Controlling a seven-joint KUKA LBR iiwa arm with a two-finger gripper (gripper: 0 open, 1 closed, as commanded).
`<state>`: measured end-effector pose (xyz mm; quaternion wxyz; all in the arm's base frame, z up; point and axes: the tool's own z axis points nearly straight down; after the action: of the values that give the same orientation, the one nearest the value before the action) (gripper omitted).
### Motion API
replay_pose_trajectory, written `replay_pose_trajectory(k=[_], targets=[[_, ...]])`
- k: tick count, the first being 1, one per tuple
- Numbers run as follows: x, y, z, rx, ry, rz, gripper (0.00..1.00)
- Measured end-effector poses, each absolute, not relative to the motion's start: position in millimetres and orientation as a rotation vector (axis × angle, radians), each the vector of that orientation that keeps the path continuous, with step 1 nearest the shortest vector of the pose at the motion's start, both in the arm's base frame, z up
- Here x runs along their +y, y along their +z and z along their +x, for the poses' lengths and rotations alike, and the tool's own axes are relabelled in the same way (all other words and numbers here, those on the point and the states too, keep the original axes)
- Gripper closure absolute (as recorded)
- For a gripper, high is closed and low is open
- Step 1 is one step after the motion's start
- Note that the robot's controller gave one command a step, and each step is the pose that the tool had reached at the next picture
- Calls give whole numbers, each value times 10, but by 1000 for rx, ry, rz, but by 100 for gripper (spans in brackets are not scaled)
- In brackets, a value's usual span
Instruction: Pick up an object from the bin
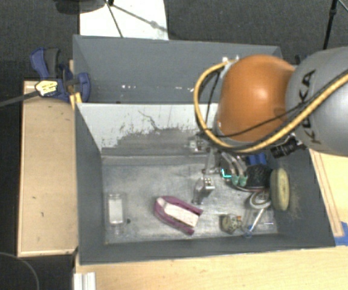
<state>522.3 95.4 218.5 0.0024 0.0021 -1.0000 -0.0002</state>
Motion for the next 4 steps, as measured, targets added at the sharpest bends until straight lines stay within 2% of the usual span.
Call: replay_pose_trajectory(k=[1,2,3,4], targets=[[949,2223,5241,-3145,-2,-2,100],[949,2223,5241,-3145,-2,-6,0],[778,808,4859,-3134,-1,-119,0],[885,789,4825,-3138,0,-86,0]])
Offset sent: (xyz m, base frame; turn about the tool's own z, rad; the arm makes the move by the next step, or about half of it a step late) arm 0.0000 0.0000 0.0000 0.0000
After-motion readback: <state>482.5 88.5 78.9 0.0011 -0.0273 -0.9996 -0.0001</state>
